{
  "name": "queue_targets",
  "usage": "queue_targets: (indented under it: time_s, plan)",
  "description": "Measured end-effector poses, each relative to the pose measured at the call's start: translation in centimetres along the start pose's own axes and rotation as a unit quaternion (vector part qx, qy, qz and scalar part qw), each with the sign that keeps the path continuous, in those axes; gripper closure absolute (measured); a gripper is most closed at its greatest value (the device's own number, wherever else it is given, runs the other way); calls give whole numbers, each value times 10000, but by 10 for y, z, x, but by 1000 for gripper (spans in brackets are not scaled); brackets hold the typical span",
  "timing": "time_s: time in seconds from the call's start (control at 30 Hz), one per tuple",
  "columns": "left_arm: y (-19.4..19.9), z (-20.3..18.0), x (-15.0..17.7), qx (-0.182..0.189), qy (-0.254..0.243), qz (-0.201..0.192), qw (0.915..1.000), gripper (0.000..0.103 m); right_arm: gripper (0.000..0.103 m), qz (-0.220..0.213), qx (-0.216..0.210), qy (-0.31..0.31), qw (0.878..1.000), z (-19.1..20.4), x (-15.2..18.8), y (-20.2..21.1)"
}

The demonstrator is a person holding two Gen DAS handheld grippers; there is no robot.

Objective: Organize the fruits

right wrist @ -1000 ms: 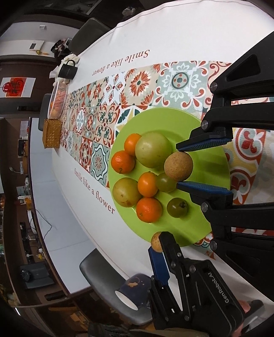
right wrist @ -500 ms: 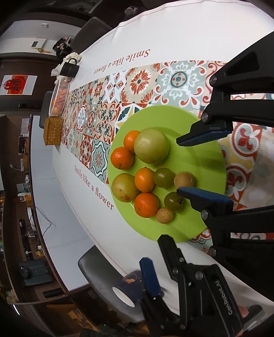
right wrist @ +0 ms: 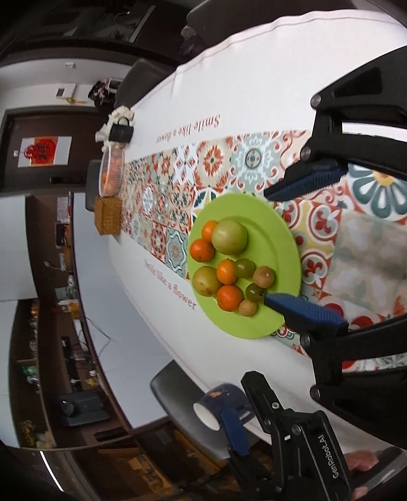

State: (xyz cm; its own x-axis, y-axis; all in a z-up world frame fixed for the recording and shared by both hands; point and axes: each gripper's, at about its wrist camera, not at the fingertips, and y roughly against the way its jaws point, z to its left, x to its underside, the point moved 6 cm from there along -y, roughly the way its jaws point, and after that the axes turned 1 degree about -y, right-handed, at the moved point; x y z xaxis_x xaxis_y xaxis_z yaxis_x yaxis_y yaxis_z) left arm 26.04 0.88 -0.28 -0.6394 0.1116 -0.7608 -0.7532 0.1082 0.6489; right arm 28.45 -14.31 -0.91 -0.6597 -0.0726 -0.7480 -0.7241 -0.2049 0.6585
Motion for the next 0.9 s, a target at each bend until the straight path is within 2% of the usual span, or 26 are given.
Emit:
queue_targets:
  time_s: [0.13, 0.43, 0.63, 0.9]
  plan:
    - [21, -6, 7, -3, 1, -87, 10000, 20, 29, -170, 153, -73, 9997, -4, 8, 29]
    - [73, -19, 30, -128, 44, -320, 9994, 7, 16, -510, 405, -145, 9978, -10, 36, 87]
    - [97, -24, 41, -178, 11, -434, 9989, 2, 16, -657, 475, -225, 9965, -13, 48, 114]
    - [119, -33, 47, -181, -57, -572, 9982, 1, 16, -783, 588, -150, 9951, -11, 60, 141]
